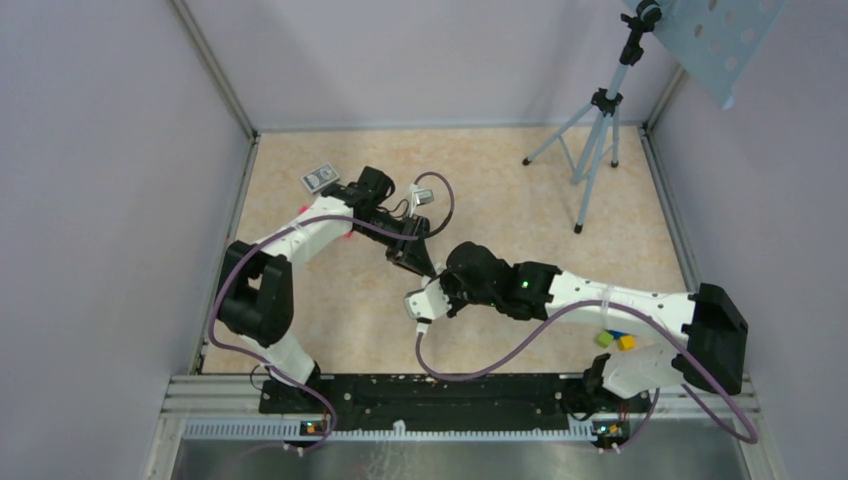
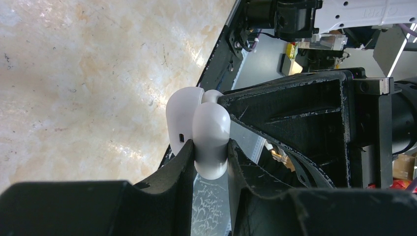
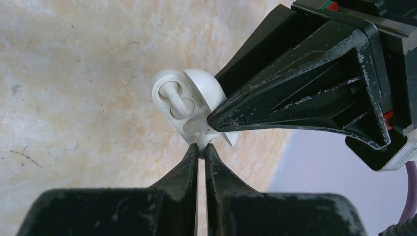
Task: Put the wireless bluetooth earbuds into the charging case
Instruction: Insert the left earbud into the left side groove of the charging case.
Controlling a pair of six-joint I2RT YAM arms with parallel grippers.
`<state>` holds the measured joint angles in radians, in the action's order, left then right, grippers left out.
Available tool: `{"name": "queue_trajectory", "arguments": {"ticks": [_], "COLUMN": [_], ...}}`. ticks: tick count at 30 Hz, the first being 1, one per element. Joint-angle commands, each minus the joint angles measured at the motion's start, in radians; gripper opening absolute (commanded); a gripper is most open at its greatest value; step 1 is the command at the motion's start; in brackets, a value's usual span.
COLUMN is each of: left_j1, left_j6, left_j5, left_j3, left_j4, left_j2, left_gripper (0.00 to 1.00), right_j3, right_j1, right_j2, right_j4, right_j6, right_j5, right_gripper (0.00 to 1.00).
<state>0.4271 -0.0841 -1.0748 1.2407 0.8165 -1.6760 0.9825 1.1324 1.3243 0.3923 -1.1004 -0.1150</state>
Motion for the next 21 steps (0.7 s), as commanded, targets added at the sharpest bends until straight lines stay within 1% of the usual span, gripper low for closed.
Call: {"name": "queue_trajectory", "arguments": {"ticks": [1, 21], "left_j1": [0.008, 0.008], "left_j6": [-0.007, 0.001], "left_j5": [-0.078, -0.066], "left_j3": [0.038, 0.055], "left_j4": [0.027, 0.049], "left_j2": [0.022, 0.005], "left_gripper": [0.0, 0.0], "right_j3": [-0.012, -0.041], "right_j1": [0.01, 0.009], "right_j2": [-0.011, -0.049], "right_j4": [0.039, 0.035], "right_j6": [-0.007, -0.01], "right_j5": [-0.014, -0.018], "right_gripper": [0.0, 0.0]}}
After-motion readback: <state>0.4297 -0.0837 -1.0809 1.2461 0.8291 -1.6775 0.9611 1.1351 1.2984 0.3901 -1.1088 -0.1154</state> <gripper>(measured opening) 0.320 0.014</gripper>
